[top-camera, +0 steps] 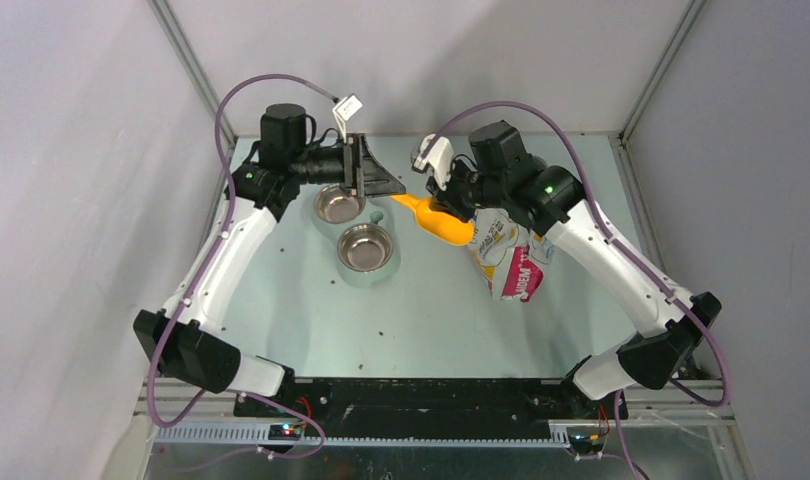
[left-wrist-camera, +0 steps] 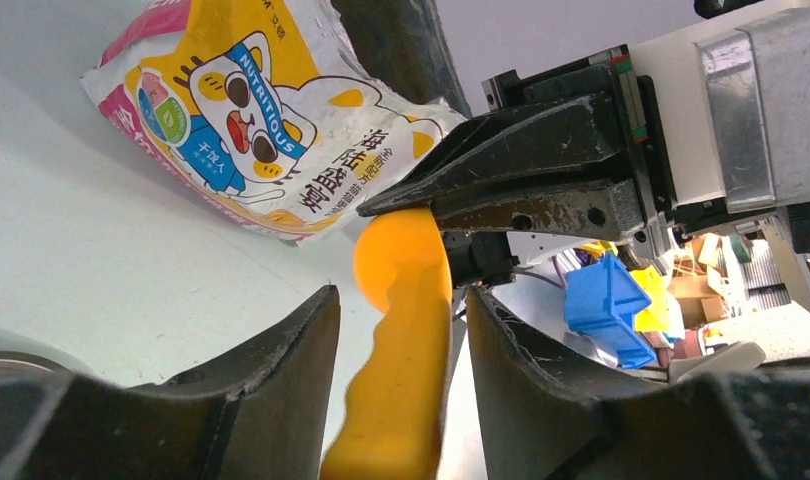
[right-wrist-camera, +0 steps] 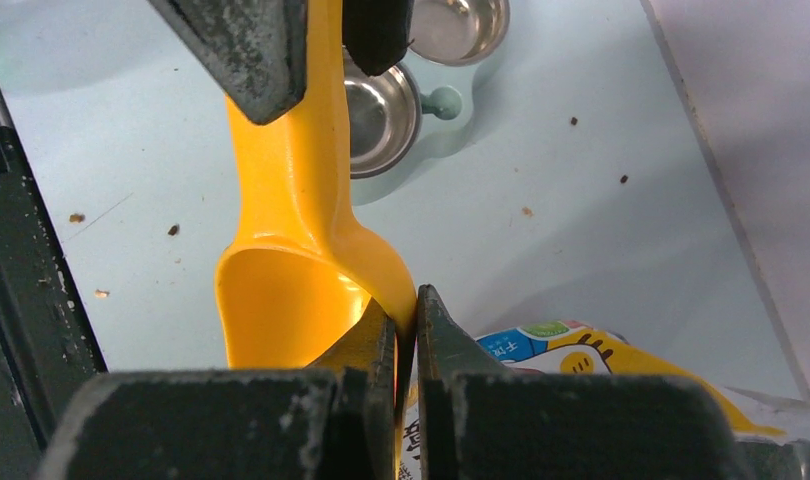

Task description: Serve the pet food

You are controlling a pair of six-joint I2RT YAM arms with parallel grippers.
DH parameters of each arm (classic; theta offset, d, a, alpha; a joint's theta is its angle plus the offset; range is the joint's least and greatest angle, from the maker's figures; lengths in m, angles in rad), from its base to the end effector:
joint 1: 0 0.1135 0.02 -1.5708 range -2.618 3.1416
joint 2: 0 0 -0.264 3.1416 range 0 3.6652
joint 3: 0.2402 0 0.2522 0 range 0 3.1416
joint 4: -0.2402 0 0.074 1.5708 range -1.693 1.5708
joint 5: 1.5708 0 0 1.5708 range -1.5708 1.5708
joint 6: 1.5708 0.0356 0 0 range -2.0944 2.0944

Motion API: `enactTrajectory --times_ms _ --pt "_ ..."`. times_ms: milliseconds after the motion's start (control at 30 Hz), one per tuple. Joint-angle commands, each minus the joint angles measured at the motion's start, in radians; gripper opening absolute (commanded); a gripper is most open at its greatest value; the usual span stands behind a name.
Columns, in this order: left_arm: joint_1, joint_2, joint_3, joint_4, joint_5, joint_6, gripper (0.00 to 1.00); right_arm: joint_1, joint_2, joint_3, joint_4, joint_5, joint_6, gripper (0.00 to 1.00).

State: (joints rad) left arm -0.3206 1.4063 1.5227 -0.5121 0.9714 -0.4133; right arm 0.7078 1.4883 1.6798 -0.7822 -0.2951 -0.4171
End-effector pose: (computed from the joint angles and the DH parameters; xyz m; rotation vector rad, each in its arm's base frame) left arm 0.2754 -0.1224 0.4257 0.5903 1.9658 -1.4168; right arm 0.2342 0.2140 0.4219 -1.3002 1.7406 0.4858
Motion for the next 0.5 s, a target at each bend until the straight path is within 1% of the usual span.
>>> enactTrajectory --times_ms 0,267,400,433,467 --pt "-0.013 0.003 0.038 0.01 0.005 0.03 0.54 0.006 0.011 0.037 0.055 0.045 0.02 0.0" --pt "-0.015 0.012 0.044 0.007 0.023 0.037 0.49 0.008 0.012 0.029 0.06 0.065 0.019 0.0" --pt "-0.018 0.018 0.048 0.006 0.029 0.038 0.41 0.008 0.013 0.028 0.062 0.071 0.02 0.0" --pt "-0.018 0.021 0.05 0.005 0.031 0.038 0.41 0.009 0.014 0.025 0.064 0.075 0.02 0.0" --pt "-0.018 0.022 0.051 0.004 0.032 0.039 0.44 0.009 0.014 0.024 0.066 0.084 0.02 0.0"
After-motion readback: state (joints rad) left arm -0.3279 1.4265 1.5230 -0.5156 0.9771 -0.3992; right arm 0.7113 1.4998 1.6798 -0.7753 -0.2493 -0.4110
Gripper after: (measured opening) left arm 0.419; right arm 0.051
